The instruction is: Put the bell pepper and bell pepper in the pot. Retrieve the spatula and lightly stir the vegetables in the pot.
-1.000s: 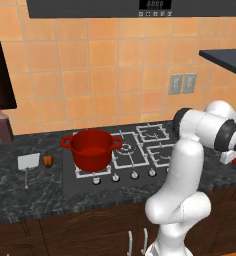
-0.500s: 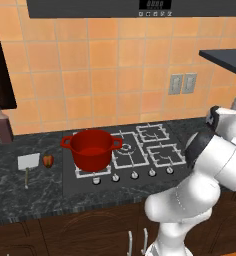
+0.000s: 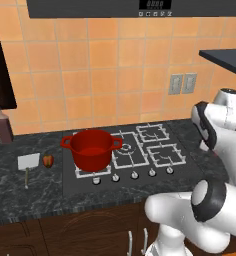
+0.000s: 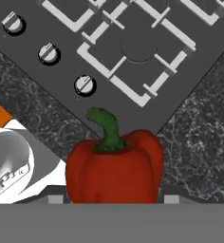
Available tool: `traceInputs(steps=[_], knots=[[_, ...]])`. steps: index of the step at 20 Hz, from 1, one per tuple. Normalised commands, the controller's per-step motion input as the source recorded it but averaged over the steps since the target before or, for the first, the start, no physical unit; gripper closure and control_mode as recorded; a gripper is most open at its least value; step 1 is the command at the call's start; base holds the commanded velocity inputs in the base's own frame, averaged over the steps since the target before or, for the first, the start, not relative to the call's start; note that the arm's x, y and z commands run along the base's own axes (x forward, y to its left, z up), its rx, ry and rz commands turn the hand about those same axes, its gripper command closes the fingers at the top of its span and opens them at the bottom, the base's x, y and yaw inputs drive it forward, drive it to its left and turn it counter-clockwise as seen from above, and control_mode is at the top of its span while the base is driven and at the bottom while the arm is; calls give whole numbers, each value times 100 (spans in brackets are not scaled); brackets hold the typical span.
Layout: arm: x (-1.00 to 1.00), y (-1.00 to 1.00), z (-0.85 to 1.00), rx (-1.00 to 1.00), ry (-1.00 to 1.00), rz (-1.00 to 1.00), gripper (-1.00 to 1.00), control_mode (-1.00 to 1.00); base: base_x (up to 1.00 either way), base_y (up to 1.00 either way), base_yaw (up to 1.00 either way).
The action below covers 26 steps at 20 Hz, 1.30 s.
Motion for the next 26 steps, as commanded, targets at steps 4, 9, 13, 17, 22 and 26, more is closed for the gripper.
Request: traceInputs(steps=[4,9,13,17,22,26], knots=[[-5,100,27,2,0,27,100,-100,0,0,0],[1,100,56,0,0,29,100,-100,0,0,0],[9,100,57,2,0,29,100,-100,0,0,0],[12,100,31,3,2,27,100,-100,0,0,0],[32,100,0,0,0,17,100,-100,0,0,0],[44,100,1,0,1,5,100,-100,0,0,0]])
